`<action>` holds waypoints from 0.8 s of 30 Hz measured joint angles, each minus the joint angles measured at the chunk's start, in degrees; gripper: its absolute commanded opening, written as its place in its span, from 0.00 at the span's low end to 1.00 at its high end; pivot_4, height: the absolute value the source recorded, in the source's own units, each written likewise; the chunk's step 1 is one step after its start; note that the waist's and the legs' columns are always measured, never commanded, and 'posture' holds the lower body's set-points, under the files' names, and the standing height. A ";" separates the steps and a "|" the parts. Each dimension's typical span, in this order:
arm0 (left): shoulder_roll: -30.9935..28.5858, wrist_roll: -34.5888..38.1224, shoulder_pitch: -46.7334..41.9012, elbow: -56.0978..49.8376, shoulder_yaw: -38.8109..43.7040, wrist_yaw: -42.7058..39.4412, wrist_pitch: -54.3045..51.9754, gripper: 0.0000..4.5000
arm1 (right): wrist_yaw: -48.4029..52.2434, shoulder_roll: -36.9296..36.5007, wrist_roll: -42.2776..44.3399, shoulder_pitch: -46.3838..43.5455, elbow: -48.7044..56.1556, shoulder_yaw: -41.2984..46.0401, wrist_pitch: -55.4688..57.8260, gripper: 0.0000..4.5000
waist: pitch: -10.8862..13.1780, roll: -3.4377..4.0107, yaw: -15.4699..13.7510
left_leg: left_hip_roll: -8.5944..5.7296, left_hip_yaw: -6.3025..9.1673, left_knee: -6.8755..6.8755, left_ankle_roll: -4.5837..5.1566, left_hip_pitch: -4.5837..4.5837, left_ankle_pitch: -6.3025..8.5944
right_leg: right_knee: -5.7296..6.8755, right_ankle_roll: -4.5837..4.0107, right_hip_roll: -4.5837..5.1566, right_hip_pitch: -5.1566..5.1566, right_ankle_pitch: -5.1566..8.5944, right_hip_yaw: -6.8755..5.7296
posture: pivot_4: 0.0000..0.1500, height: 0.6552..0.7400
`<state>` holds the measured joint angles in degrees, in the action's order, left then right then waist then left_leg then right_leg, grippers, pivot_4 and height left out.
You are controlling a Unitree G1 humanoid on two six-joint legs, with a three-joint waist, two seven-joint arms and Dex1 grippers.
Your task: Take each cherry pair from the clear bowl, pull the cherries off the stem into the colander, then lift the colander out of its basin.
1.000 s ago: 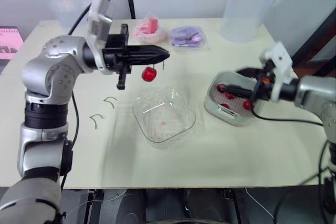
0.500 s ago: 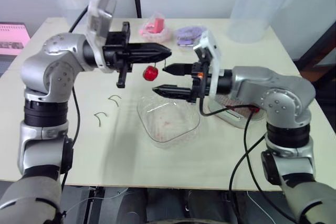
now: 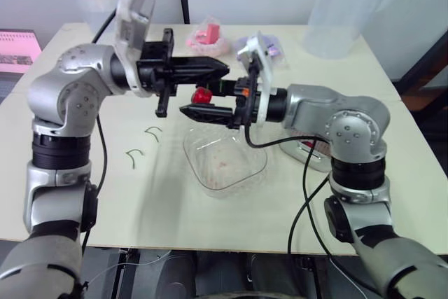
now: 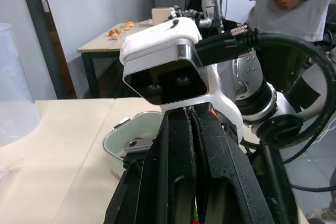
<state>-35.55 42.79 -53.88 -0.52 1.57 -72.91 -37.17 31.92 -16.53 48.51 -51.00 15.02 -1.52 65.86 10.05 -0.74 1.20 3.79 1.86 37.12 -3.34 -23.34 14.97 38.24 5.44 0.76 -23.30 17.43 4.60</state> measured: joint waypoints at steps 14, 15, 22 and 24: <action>0.00 0.17 0.30 -0.60 -0.04 0.63 -0.19 0.00 | -1.05 -0.71 1.00 0.55 0.86 0.19 0.50 0.11 | 0.00 0.00 -0.01 | 0.00 0.00 0.00 0.00 -0.01 0.00 | 0.00 0.00 0.00 -0.01 0.00 0.00 | 1.00 0.96; 0.00 0.17 0.33 -0.60 -0.08 0.64 -0.25 0.00 | -1.06 -1.04 1.27 0.79 1.17 0.30 0.64 0.11 | 0.00 0.00 -0.01 | 0.00 0.00 0.00 0.00 -0.02 0.00 | 0.00 0.00 0.00 -0.01 0.00 0.00 | 1.00 0.96; 0.30 0.18 0.64 -0.57 -1.98 0.53 -1.47 0.00 | 0.59 -7.31 2.05 6.82 7.62 -0.64 1.05 0.11 | 0.00 0.00 -0.06 | 0.00 0.00 0.01 0.00 -0.03 0.00 | -0.03 0.00 0.01 0.00 0.00 0.00 | 1.00 0.96; 0.06 0.37 0.04 -0.57 -0.30 0.92 -1.10 0.00 | 1.37 -11.19 1.55 11.46 8.35 -2.80 2.75 0.11 | -0.01 -0.02 -0.06 | 0.00 0.00 0.00 0.01 -0.03 0.00 | -0.04 0.00 0.00 0.00 0.00 0.00 | 1.00 0.96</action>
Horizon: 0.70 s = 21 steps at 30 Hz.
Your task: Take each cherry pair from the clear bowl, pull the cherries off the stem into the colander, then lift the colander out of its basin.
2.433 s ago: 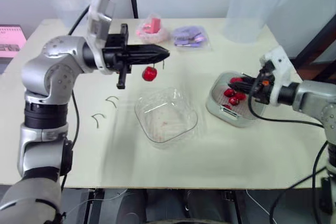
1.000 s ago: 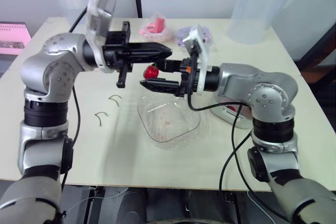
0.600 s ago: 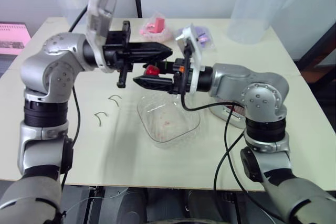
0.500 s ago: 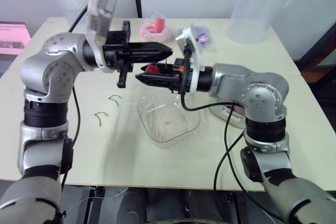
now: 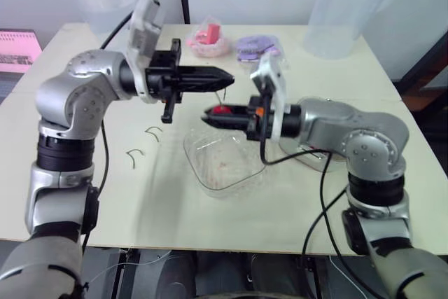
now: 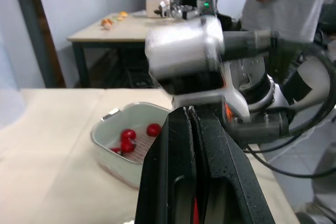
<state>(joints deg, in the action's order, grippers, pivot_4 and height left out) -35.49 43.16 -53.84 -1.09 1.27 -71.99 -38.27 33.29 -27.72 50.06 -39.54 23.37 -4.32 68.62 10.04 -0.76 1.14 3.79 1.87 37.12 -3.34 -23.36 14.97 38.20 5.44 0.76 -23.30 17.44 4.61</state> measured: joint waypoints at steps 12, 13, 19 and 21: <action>0.00 0.06 0.74 -0.43 1.76 0.58 0.21 0.00 | 7.09 -21.71 -2.40 4.91 -1.67 8.85 -1.65 0.11 | 0.04 0.05 -0.17 | -0.01 -0.04 0.00 0.01 0.00 0.00 | -0.07 0.00 0.01 0.01 0.00 0.04 | 1.00 0.96; -0.06 0.06 1.24 -0.63 1.80 0.58 0.21 0.00 | 7.78 -23.14 -3.21 5.05 -2.41 9.79 -2.67 0.11 | 0.04 0.05 -0.18 | -0.01 -0.04 0.00 0.01 0.00 0.01 | -0.07 0.00 0.00 0.01 0.00 0.03 | 1.00 0.96; -0.19 0.09 2.69 -1.59 1.84 0.56 0.21 0.00 | 12.45 -29.95 -12.46 9.26 -10.61 9.00 -12.49 0.11 | 0.04 0.05 -0.15 | -0.02 -0.09 0.03 0.02 0.00 0.01 | -0.08 0.01 0.01 0.01 0.00 0.08 | 1.00 0.96; -0.18 0.10 3.14 -1.83 1.83 0.59 0.21 0.00 | 13.25 -30.56 -15.12 9.24 -13.66 8.78 -14.71 0.11 | 0.04 0.05 -0.06 | -0.01 -0.09 0.03 0.02 0.01 0.01 | -0.07 0.01 0.00 0.01 0.00 0.09 | 1.00 0.96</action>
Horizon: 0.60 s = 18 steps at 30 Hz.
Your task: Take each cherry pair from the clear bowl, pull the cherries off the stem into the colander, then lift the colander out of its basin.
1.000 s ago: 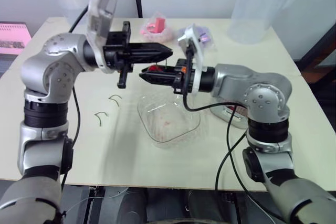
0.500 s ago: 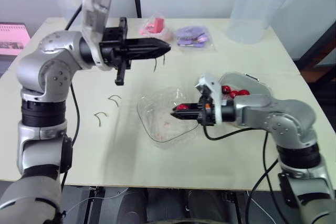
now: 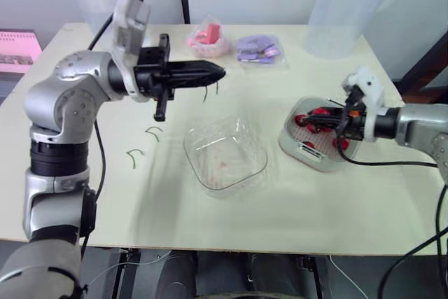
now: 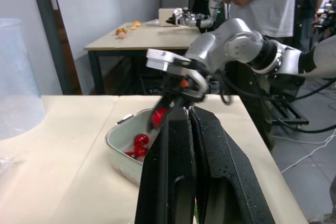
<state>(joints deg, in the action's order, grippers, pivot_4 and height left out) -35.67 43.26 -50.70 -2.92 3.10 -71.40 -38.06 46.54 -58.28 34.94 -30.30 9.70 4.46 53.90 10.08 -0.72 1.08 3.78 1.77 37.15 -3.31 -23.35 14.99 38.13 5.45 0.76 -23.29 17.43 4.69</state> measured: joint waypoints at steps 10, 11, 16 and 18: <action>-0.12 -0.04 1.22 -0.65 0.01 0.27 0.27 0.00 | 3.97 -0.81 -8.20 1.99 -3.21 -4.31 -7.35 0.99 | 0.00 0.00 -0.09 | 0.00 0.01 0.00 0.00 0.00 0.00 | 0.00 0.00 0.00 0.01 0.00 -0.01 | 1.00 0.96; -0.28 -0.04 1.37 -0.73 0.02 0.34 0.27 0.00 | 4.35 -0.89 -8.71 1.97 -3.27 -4.31 -7.68 0.99 | 0.00 0.00 -0.09 | 0.00 0.01 0.00 -0.01 0.01 0.00 | 0.01 0.00 0.00 0.01 0.00 -0.01 | 1.00 0.96; -0.91 -0.03 4.48 -1.96 1.69 3.30 -0.12 0.00 | 8.09 -3.55 -9.01 1.47 -0.94 -3.85 -8.74 0.99 | 0.02 0.04 0.03 | 0.02 0.01 -0.03 0.00 0.02 0.00 | 0.00 0.00 -0.01 0.00 0.00 0.00 | 1.00 0.96; -1.24 0.03 6.88 -2.04 3.36 6.32 -1.08 0.00 | 9.51 -4.11 -8.27 -0.35 1.47 -3.06 -8.70 0.99 | 0.02 0.04 0.27 | 0.03 0.04 -0.04 0.00 0.04 0.00 | 0.03 0.00 -0.03 0.00 0.00 -0.01 | 1.00 0.96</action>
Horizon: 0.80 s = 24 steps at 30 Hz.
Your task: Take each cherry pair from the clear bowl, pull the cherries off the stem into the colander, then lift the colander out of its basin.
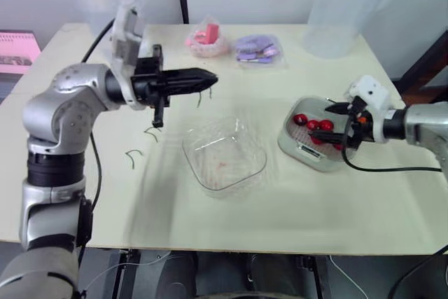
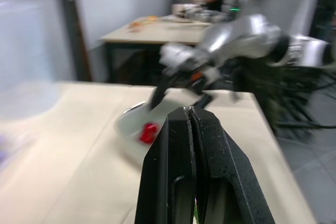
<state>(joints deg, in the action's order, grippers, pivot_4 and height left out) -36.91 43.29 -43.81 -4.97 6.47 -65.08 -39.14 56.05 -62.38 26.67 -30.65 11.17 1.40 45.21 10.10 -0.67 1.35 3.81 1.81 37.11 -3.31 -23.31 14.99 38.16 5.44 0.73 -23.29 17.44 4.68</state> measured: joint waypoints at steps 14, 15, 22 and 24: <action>-1.35 0.11 10.43 16.61 10.14 11.92 -6.44 0.00 | 2.91 0.81 5.13 -10.33 15.09 -1.79 2.21 0.99 | 0.01 0.02 -0.82 | -0.06 -0.03 0.05 -0.01 -0.02 0.00 | -0.04 0.00 0.13 0.07 0.00 -0.08 | 1.00 0.96; -0.43 -0.60 9.75 18.96 9.28 11.76 -6.36 0.00 | 2.83 0.96 5.10 -10.70 15.11 -2.03 2.28 0.99 | 0.01 0.02 -0.78 | -0.06 -0.02 0.04 -0.01 -0.03 0.00 | -0.04 0.00 0.12 0.06 0.00 -0.09 | 1.00 0.96; 4.02 -7.66 2.69 34.63 2.19 7.84 -2.00 0.00 | 1.67 1.78 5.05 -11.17 16.88 -3.19 3.41 0.99 | 0.01 0.02 -0.46 | -0.05 -0.01 0.01 -0.01 -0.03 0.00 | -0.03 0.00 0.09 0.01 0.00 -0.08 | 1.00 0.96; 4.40 -9.71 2.31 37.37 0.45 6.32 -0.51 0.00 | 1.54 1.29 5.00 -10.26 18.60 -3.07 3.52 0.99 | 0.00 0.02 -0.31 | -0.05 -0.01 -0.01 0.00 -0.02 0.00 | -0.03 0.00 0.08 0.01 0.00 -0.07 | 1.00 0.96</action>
<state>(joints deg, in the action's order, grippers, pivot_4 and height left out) -32.52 33.58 -41.50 32.40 6.92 -58.76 -39.65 57.59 -61.10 31.67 -40.91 29.78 -1.68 48.73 10.11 -0.65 1.04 3.76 1.80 37.11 -3.32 -23.33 14.99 38.13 5.44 0.81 -23.27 17.44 4.61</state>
